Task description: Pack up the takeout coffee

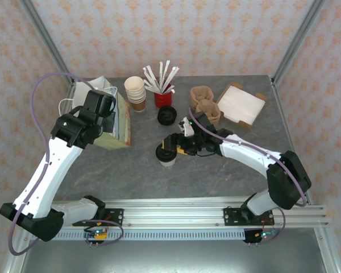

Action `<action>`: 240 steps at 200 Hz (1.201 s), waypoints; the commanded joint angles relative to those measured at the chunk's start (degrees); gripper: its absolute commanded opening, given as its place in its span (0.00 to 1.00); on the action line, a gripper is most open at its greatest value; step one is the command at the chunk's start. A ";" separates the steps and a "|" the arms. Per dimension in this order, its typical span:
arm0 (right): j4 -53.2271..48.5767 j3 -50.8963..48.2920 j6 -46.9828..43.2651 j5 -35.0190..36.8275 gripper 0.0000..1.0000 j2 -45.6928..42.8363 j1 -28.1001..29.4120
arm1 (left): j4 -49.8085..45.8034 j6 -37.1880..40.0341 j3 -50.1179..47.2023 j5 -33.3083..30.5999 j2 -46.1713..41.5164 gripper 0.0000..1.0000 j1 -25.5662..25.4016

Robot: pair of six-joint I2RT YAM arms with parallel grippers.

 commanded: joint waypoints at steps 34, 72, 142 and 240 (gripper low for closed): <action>8.70 0.53 4.99 0.75 0.86 4.77 4.88 | -0.88 2.50 3.33 -6.41 1.11 0.00 1.06; 9.24 4.36 5.31 0.48 0.86 7.71 7.94 | -2.33 1.80 7.51 -6.71 0.91 0.00 1.17; -9.71 8.29 -6.22 6.72 0.92 -2.90 -1.42 | -0.98 -6.30 19.87 8.67 -2.76 0.00 -1.21; -26.21 14.48 -15.72 15.58 0.92 -11.91 -29.09 | 12.91 -19.56 21.50 16.92 3.82 0.00 -23.66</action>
